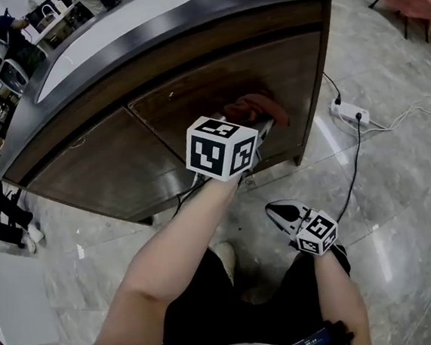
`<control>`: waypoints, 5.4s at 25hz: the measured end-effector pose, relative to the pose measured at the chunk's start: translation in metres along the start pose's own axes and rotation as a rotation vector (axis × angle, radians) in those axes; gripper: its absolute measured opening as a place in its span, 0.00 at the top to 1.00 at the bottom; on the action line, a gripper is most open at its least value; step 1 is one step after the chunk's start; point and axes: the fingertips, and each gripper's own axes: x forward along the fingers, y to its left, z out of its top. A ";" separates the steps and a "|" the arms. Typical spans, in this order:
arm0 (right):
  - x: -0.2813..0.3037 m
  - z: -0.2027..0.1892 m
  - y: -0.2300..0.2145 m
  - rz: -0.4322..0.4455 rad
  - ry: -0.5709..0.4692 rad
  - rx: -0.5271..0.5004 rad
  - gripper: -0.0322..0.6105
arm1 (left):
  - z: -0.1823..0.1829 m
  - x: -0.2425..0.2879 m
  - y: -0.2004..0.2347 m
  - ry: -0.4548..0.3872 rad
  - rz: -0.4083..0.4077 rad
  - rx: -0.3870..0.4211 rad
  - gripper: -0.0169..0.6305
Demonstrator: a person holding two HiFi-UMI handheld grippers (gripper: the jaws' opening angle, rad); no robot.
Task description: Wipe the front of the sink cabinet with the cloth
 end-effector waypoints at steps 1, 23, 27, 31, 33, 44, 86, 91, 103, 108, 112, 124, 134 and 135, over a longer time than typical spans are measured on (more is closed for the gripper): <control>-0.006 0.001 -0.003 -0.017 -0.002 0.001 0.93 | 0.000 0.009 -0.004 0.003 -0.008 0.007 0.79; -0.023 0.010 -0.004 -0.053 -0.052 0.039 0.93 | -0.025 0.103 -0.055 0.118 -0.062 0.119 0.79; -0.024 0.003 -0.010 -0.048 -0.029 0.029 0.93 | -0.046 0.081 -0.037 0.159 -0.046 0.136 0.79; -0.019 0.000 -0.012 -0.043 -0.029 0.036 0.93 | -0.056 0.053 -0.023 0.142 -0.024 0.067 0.79; -0.012 -0.004 -0.011 -0.032 -0.015 0.032 0.93 | -0.057 0.041 -0.018 0.133 -0.013 0.027 0.79; 0.026 -0.015 0.004 0.069 0.026 0.020 0.93 | -0.094 -0.028 0.036 0.189 0.090 -0.059 0.78; -0.010 0.018 0.001 -0.030 -0.042 -0.016 0.93 | -0.162 0.041 0.023 0.389 0.026 -0.119 0.78; -0.033 0.015 -0.010 -0.091 -0.044 0.013 0.93 | -0.140 0.080 -0.009 0.352 -0.049 -0.121 0.78; -0.061 0.023 -0.012 -0.156 -0.052 0.052 0.93 | -0.120 0.159 -0.062 0.250 -0.226 -0.286 0.79; -0.080 0.026 -0.015 -0.180 -0.081 0.079 0.93 | -0.148 0.171 -0.064 0.320 -0.205 -0.230 0.78; -0.082 0.017 -0.012 -0.174 -0.034 0.066 0.93 | -0.165 0.173 -0.062 0.350 -0.215 -0.312 0.78; -0.047 -0.004 -0.014 -0.086 0.020 0.085 0.93 | -0.190 0.111 -0.022 0.424 -0.103 -0.264 0.78; 0.014 -0.022 -0.003 0.049 0.061 0.120 0.93 | -0.220 0.028 0.032 0.490 -0.005 -0.279 0.78; 0.021 -0.023 -0.002 0.061 0.062 0.127 0.93 | -0.224 0.019 0.039 0.497 0.006 -0.285 0.78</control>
